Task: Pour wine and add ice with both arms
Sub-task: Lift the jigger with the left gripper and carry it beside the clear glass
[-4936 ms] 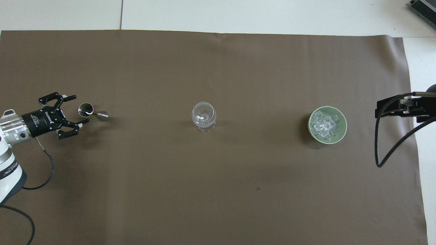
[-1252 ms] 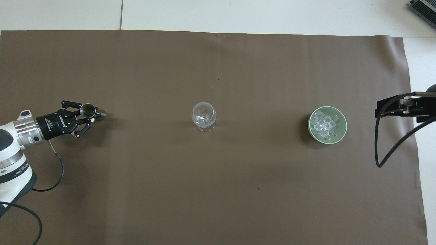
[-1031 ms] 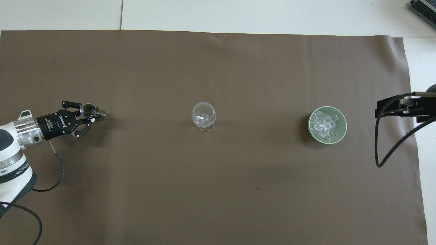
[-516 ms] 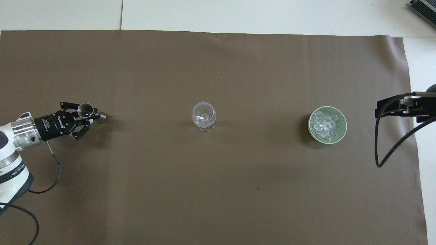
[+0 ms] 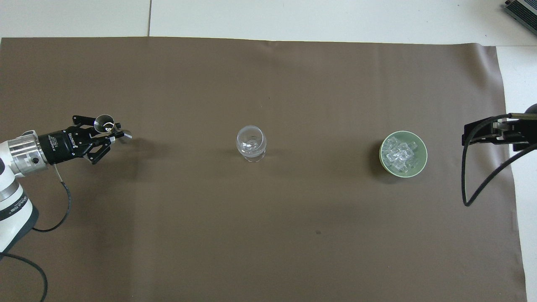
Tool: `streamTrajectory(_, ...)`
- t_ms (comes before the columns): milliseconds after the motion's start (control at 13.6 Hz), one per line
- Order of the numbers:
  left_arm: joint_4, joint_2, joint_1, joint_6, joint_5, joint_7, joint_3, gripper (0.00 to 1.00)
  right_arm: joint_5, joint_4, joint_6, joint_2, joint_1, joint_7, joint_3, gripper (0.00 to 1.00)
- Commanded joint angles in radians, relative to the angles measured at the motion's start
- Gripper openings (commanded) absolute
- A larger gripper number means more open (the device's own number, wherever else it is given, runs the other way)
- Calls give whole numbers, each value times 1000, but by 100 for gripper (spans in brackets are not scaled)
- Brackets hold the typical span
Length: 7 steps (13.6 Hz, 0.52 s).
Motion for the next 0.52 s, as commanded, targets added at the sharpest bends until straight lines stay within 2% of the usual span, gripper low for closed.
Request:
streamTrajectory(0, -17, -64, -82, 30, -11, -80, 13, 0, 19, 2, -4, -5, -14, 4, 6, 100)
streamTrajectory(442, -15, -109, -364, 280, -6, -241, 10, 0, 19, 2, -4, -5, -14, 4, 6, 100)
